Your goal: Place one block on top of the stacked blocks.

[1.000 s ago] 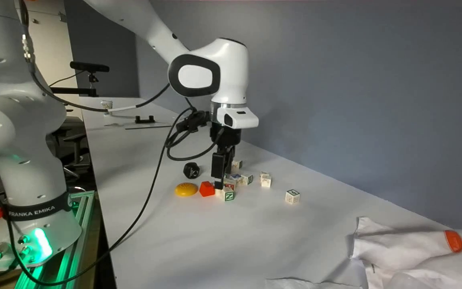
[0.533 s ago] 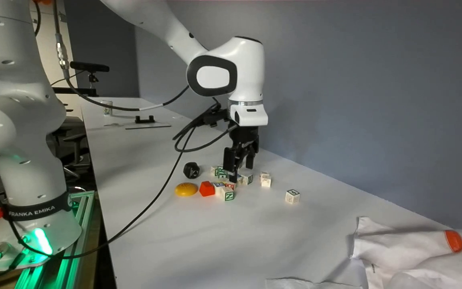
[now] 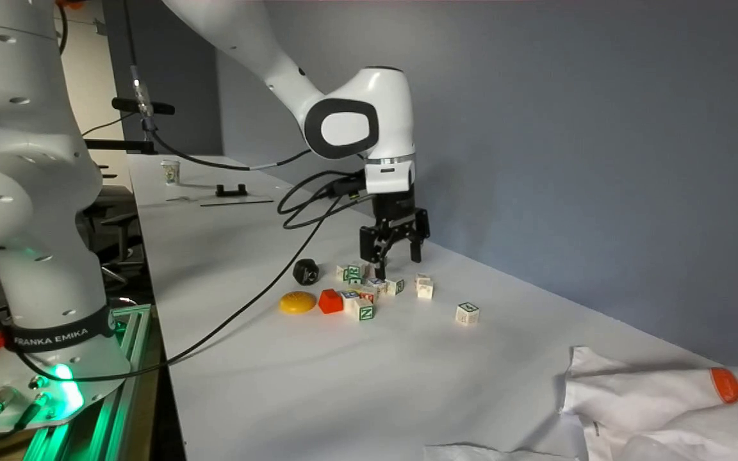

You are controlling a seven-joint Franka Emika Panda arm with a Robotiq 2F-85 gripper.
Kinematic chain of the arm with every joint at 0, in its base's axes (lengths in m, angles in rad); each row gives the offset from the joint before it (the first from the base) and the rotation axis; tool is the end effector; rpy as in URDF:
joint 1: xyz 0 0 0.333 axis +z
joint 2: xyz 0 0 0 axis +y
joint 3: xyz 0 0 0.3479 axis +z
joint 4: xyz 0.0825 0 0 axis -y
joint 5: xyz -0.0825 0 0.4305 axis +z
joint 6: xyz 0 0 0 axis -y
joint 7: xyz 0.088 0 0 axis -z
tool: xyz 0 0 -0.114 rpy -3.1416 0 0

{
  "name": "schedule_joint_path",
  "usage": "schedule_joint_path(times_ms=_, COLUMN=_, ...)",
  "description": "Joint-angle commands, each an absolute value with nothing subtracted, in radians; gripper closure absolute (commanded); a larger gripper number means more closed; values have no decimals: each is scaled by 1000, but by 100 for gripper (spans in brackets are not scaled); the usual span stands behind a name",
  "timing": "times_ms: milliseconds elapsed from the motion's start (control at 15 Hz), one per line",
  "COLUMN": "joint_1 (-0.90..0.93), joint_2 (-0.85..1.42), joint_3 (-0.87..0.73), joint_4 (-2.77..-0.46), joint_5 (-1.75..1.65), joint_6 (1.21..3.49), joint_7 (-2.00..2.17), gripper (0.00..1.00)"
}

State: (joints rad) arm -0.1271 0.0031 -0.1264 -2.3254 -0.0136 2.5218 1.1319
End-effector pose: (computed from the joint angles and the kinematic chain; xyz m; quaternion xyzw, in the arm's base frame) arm 0.5433 -0.1407 0.3497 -0.7692 0.6317 -0.0893 0.0368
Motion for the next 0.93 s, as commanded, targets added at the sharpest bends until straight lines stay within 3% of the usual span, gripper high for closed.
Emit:
schedule_joint_path(times_ms=0, joint_1=-128, joint_2=2, joint_3=-127, joint_4=-2326, joint_5=-16, joint_6=2522, joint_7=1137, gripper=0)
schedule_joint_path(times_ms=133, joint_1=-128, joint_2=1, joint_3=-127, joint_4=-2326, joint_5=-17, joint_6=2522, joint_7=1142, gripper=0)
schedule_joint_path(times_ms=533, joint_1=-109, joint_2=20, joint_3=-101, joint_4=-2335, joint_5=481, joint_6=2463, joint_7=648, gripper=0)
schedule_joint_path(times_ms=867, joint_1=-120, joint_2=26, joint_3=-117, joint_4=-2345, joint_5=503, joint_6=2321, joint_7=701, gripper=0)
